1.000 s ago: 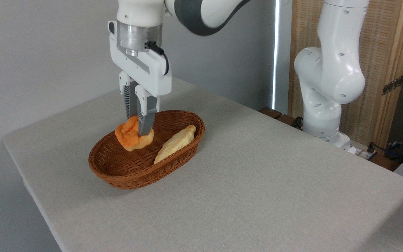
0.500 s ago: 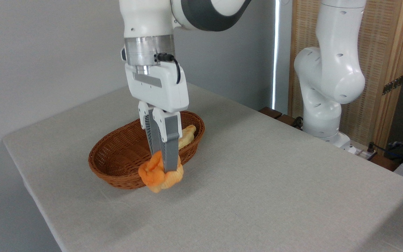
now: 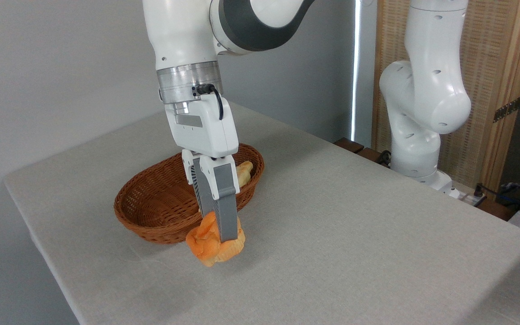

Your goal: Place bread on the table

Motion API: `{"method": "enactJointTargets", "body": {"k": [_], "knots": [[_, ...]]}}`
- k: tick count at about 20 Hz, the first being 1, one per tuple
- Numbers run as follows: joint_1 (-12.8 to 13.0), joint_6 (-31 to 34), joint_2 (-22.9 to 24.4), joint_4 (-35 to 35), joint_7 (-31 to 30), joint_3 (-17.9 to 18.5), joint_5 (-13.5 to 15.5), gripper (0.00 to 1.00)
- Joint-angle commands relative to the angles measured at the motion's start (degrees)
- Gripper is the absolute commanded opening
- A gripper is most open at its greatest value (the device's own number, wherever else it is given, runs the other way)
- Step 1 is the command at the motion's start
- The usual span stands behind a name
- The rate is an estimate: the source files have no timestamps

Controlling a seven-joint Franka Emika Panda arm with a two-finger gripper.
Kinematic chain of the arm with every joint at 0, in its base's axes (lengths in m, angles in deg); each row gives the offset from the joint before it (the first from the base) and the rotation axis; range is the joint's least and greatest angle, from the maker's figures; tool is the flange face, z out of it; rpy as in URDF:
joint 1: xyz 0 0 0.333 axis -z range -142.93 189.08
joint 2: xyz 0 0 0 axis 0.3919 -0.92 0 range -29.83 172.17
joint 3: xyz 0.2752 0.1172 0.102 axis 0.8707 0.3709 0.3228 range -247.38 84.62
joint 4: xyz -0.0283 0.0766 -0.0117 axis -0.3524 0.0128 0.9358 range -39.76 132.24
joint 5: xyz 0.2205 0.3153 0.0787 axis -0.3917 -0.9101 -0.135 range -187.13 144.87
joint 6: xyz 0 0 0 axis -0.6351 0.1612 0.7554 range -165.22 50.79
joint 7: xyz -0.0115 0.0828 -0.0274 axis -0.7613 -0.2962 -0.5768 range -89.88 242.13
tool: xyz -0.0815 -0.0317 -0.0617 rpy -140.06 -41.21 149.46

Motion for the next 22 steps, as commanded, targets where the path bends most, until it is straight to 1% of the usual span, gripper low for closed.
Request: {"method": "enactJointTargets", "body": {"k": [1, 16, 19, 20, 22], "knots": [[0.5, 0.3, 0.0, -0.4, 0.8, 0.5, -1.1, 1.0], [0.5, 0.4, 0.0, -0.4, 0.7, 0.5, -1.0, 1.0], [0.5, 0.3, 0.1, -0.6, 0.2, 0.5, -0.9, 1.0], [0.5, 0.3, 0.3, -0.8, 0.1, 0.5, -0.5, 1.0], [0.5, 0.5, 0.8, -1.2, -1.8, 0.5, -0.2, 1.0]]}}
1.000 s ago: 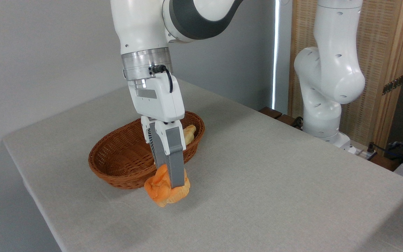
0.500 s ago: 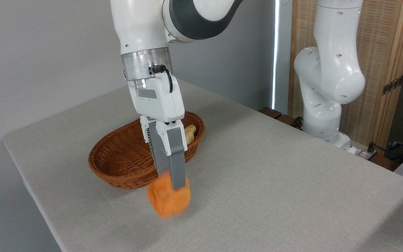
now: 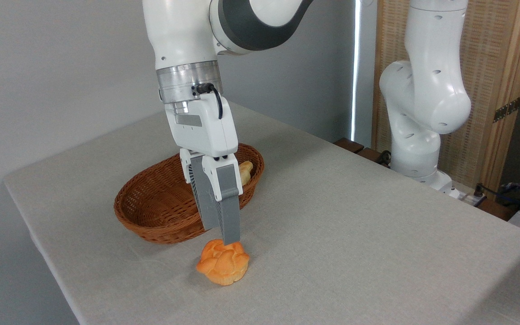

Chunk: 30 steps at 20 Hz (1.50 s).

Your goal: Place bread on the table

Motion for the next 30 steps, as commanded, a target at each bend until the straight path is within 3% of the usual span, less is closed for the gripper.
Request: {"method": "enactJointTargets", "body": {"k": [1, 3, 7, 10, 13, 17, 19, 20, 23, 26, 30], "knots": [[0.5, 0.7, 1.0, -1.6, -4.0, 0.5, 0.2, 1.0], [0.4, 4.1, 1.0, -4.3, -8.6, 0.4, 3.7, 1.0], [-0.3, 13.0, 1.0, -9.9, -8.9, 0.5, 14.4, 1.0], [-4.8, 21.2, 0.9, -14.3, -9.0, -2.3, 22.6, 1.0], [-10.9, 24.2, 0.8, -17.3, -9.2, -7.5, 26.7, 1.0], [-13.1, 29.5, 0.4, -21.3, -9.2, -9.1, 28.9, 1.0], [-18.0, 29.6, 0.4, -21.3, -9.2, -15.2, 28.9, 1.0], [-18.8, 29.6, 0.3, -21.3, -9.2, -16.8, 28.8, 1.0], [-18.8, 29.5, 0.0, -21.1, -8.1, -16.9, 28.1, 1.0], [-18.6, 28.6, -0.4, -20.9, -6.5, -16.9, 23.5, 1.0], [-18.5, 26.0, -1.5, -20.4, -6.4, -17.4, 23.0, 1.0]]}}
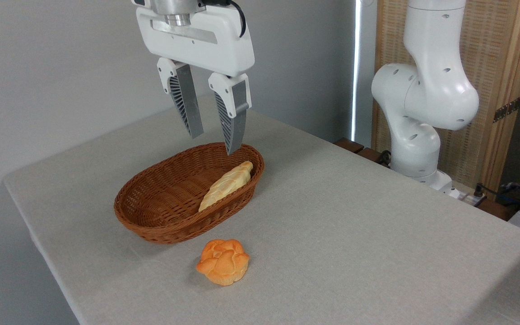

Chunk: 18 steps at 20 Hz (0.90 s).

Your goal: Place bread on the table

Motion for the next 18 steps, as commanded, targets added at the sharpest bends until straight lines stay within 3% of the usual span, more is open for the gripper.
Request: {"method": "enactJointTargets", "body": {"k": [1, 8, 11, 18], "knots": [[-0.5, -2.3, -1.2, -0.4, 1.0, -0.9, -1.2, 1.0], [-0.5, -3.3, -1.5, -0.4, 1.5, -0.9, -1.2, 1.0], [-0.5, -2.7, -1.5, -0.1, 7.6, -0.9, -1.1, 1.0], [-0.5, -2.7, -1.5, -0.1, 7.6, -0.8, -1.1, 1.0]]}}
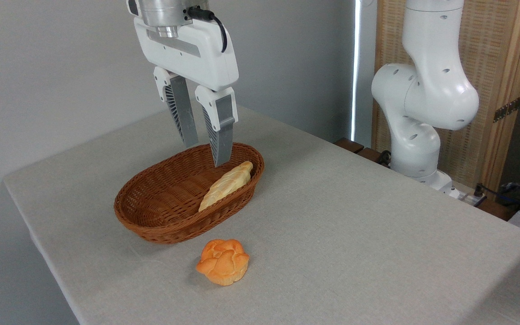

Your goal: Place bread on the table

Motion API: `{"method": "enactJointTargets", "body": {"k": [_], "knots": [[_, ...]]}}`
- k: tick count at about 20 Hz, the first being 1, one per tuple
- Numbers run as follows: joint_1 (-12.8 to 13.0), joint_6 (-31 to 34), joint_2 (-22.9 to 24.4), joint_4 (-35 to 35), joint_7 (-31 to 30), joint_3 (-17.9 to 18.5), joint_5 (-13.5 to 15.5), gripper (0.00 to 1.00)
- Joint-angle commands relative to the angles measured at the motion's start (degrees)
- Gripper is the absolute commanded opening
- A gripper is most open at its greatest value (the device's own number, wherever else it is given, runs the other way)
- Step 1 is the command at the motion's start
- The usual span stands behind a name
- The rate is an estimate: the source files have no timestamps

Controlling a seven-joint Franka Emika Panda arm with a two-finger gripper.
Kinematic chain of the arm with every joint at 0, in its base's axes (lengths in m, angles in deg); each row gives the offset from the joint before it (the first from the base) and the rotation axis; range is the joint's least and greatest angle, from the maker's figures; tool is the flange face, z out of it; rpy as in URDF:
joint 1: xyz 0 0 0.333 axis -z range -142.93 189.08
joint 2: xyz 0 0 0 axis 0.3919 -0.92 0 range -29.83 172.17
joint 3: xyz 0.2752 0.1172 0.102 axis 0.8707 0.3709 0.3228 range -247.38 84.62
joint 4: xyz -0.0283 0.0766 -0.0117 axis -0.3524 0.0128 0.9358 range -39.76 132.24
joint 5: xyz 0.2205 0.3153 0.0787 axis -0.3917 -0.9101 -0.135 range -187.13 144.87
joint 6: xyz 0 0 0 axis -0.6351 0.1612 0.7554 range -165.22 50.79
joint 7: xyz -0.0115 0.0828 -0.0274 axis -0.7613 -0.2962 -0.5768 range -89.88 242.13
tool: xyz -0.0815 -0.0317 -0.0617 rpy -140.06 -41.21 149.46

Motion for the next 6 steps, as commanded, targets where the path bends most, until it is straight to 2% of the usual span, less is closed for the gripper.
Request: {"method": "enactJointTargets", "body": {"k": [1, 6], "knots": [[-0.5, 0.0, 0.1, -0.1, 1.3, -0.3, -0.6, 1.0], [-0.5, 0.0, 0.1, -0.1, 1.2, 0.0, -0.6, 1.0]]}}
